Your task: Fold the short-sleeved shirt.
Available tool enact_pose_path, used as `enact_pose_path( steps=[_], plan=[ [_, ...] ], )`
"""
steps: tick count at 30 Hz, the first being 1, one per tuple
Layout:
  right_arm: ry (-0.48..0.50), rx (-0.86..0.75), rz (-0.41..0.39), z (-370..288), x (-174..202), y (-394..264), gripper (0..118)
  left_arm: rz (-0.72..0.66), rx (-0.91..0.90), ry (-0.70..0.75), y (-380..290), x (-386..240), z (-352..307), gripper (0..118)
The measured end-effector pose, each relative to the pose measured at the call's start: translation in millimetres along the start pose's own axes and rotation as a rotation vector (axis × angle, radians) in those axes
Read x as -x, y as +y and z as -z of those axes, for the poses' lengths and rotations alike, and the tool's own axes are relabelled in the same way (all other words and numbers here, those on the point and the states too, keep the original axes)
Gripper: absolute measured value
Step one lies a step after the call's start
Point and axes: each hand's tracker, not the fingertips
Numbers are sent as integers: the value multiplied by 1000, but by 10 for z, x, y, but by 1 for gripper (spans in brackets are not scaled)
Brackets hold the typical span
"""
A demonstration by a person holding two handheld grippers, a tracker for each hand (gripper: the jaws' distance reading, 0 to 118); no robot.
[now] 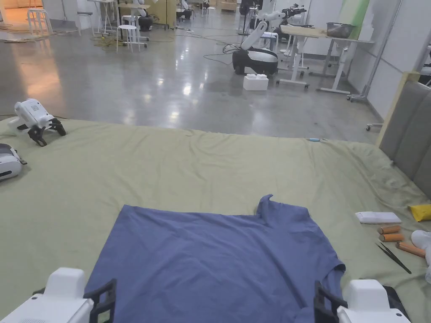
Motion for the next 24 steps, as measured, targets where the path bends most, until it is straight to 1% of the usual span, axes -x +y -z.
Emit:
enact_pose_path(
  steps=[2, 4, 6, 7, 8, 9, 10, 11, 12, 13, 14, 15, 16, 20, 22, 24],
  plan=[
    [-16, -89, 49, 21, 150, 111, 77, 32, -111, 21, 153, -173, -66, 68],
    [-27, -154, 82, 6, 251, 190, 76, 39, -198, 29, 272, -292, -124, 67],
    [-40, -222, 100, -12, 343, 284, 72, 40, -288, 41, 385, -386, -192, 60],
    [-46, -251, 101, -23, 383, 334, 66, 40, -322, 52, 388, -353, -119, 54],
    [-49, -267, 98, -29, 416, 384, 57, 42, -352, 60, 429, -363, -110, 43],
    [-54, -283, 94, -35, 437, 419, 48, 46, -371, 72, 470, -383, -114, 35],
    [-51, -292, 93, -30, 469, 469, 35, 44, -394, 83, 514, -398, -122, 25],
    [-51, -304, 94, -26, 481, 508, 11, 37, -406, 80, 502, -370, -56, 13],
    [-66, -322, 93, -26, 485, 531, 5, 29, -421, 83, 521, -363, -50, 6],
    [-72, -333, 103, -34, 484, 554, 5, 20, -441, 93, 543, -357, -53, 1],
    [-67, -336, 109, -28, 479, 586, 5, 14, -450, 93, 565, -343, -54, 0],
    [-61, -344, 116, -28, 467, 601, 4, 12, -450, 87, 545, -317, -16, 0],
    [-68, -353, 119, -28, 464, 613, 0, 11, -454, 87, 546, -295, 3, 0],
    [-77, -373, 105, -38, 447, 660, 0, -10, -429, 76, 533, -209, 33, 0],
    [-74, -377, 107, -37, 442, 656, 0, -13, -369, 92, 484, -112, 67, 0],
    [-67, -371, 103, -26, 438, 660, 0, -10, -259, 75, 389, 4, 95, 0]
  ],
)
